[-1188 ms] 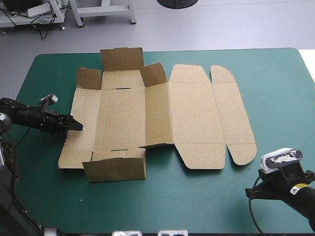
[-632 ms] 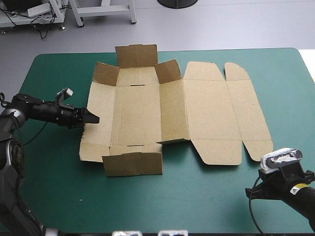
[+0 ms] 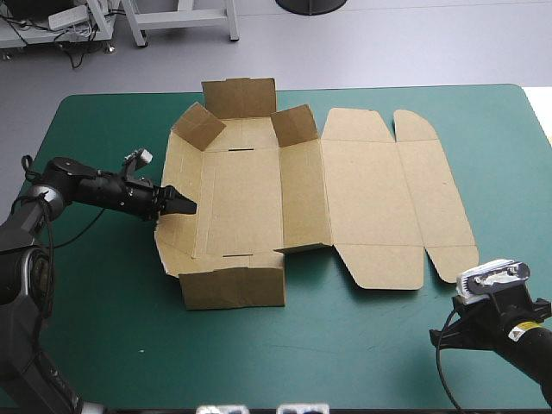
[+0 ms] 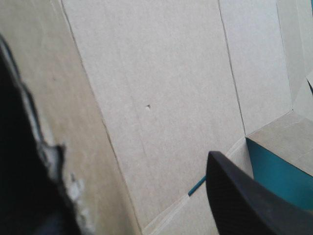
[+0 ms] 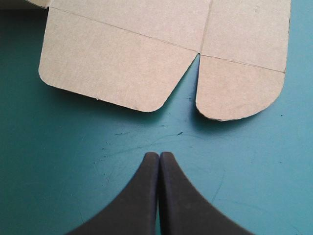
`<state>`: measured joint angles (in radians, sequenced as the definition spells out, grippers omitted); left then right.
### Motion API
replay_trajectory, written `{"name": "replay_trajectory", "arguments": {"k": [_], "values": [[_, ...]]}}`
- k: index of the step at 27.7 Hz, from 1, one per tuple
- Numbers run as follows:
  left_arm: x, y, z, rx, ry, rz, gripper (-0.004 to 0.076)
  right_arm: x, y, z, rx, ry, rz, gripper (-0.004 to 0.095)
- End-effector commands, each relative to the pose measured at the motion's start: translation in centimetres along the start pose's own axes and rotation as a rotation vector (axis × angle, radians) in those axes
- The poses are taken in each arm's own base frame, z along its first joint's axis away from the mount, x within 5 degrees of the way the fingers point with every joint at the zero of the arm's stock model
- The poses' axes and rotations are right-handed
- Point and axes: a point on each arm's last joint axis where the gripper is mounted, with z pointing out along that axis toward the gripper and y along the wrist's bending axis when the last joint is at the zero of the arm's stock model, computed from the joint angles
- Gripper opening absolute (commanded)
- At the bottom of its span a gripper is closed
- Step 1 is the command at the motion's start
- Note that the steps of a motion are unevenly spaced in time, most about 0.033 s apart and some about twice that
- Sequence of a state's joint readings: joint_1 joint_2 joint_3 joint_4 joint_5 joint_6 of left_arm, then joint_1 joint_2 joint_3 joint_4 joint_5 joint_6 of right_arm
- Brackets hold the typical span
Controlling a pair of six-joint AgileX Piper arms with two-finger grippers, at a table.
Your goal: Fold the box
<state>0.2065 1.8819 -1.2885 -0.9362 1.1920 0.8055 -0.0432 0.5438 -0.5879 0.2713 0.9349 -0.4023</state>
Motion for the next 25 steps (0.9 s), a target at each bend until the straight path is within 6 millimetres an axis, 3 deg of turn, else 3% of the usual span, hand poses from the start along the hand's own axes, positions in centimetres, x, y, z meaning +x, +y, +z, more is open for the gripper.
{"name": "replay_trajectory", "arguments": {"k": [1, 5, 9, 10, 19, 25], "values": [[-0.3, -3.0, -1.2, 0.075, -0.012, 0.044, 0.0405, -1.3, -0.1, -0.5, 0.009, -0.074, 0.000, -0.0020], [-0.8, -2.7, -0.6, -0.014, -0.048, 0.026, 0.0274, -1.3, -0.1, -0.5, 0.012, -0.080, 0.000, -0.0020], [-1.3, -3.1, 0.3, -0.067, -0.079, 0.055, 0.0019, -1.3, -0.1, -0.5, 0.012, -0.080, 0.000, -0.0019], [-1.3, -3.1, 0.5, -0.079, -0.070, 0.061, -0.0007, -1.3, -0.1, -0.5, 0.012, -0.080, 0.000, -0.0020], [-0.6, -3.6, 1.6, -0.196, 0.059, 0.171, -0.0009, -1.4, -0.1, -0.5, 0.003, -0.089, 0.009, -0.0020], [-2.3, -6.2, 1.0, -0.202, 0.011, 0.275, -0.0009, -1.5, 0.1, -0.5, -0.016, -0.097, 0.025, -0.0020]]}}
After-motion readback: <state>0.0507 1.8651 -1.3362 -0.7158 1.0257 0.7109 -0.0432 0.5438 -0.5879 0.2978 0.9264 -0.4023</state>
